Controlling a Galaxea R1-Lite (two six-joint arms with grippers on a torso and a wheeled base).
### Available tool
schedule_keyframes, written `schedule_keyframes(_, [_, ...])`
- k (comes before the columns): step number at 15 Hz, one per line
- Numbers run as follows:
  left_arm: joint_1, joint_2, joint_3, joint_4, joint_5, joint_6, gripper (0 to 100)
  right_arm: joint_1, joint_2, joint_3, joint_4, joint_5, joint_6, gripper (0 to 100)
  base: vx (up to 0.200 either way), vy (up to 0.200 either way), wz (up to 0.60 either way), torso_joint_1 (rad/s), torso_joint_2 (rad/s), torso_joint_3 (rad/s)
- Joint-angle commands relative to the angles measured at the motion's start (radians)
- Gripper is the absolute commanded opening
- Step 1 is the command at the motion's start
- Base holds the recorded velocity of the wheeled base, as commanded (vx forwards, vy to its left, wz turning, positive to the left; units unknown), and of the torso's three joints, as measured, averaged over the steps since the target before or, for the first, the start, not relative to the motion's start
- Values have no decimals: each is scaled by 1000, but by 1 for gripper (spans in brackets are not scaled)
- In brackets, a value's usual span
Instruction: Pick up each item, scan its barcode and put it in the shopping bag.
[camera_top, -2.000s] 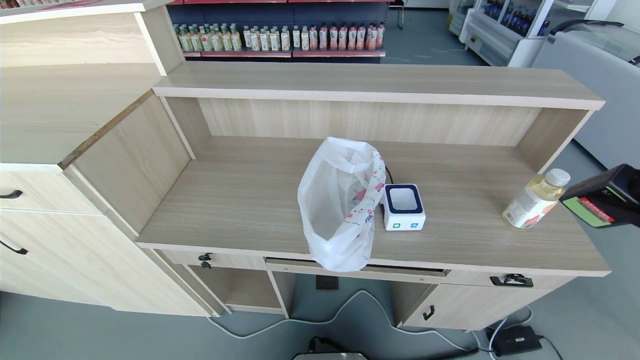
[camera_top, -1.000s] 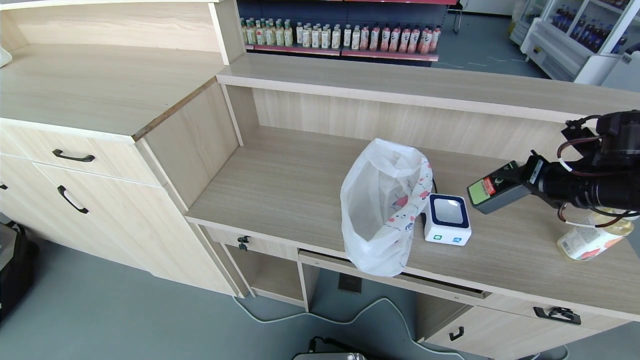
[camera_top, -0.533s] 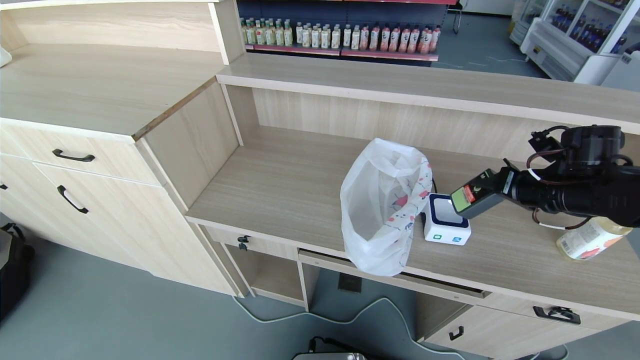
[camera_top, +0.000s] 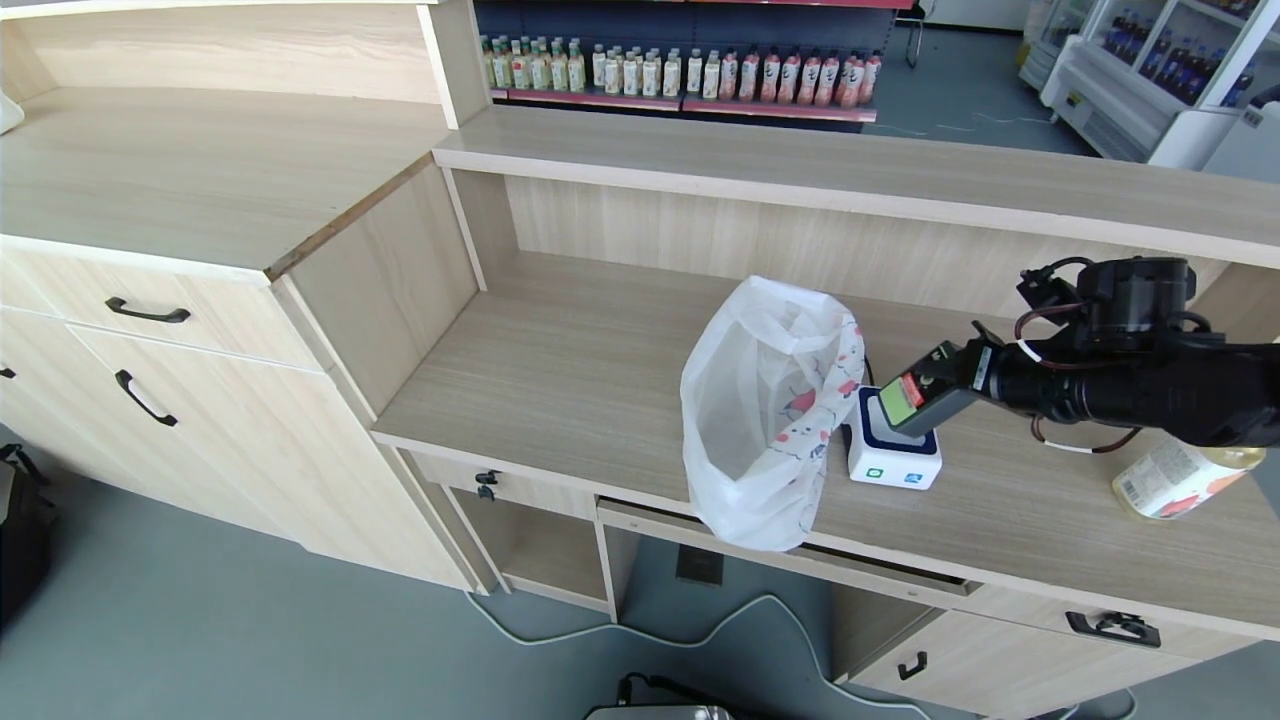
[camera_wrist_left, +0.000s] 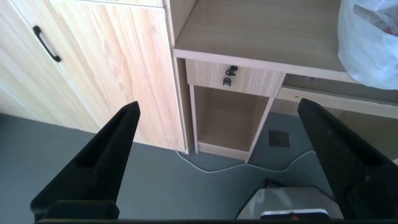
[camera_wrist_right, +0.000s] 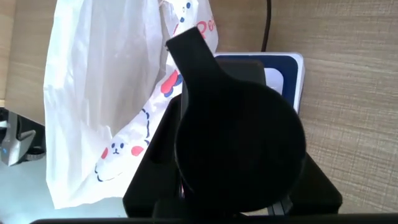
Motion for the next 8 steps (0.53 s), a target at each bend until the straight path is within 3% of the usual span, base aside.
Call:
schedule_keyframes(1, [0,0,1,0,0,0,100,7,22,-16,-3,4,1,0,0,0,0,0,0,0])
schedule_keyframes(8, [0,0,1,0,0,0,100,31,55,-42,-19,5,1,0,0,0,0,0,0,0])
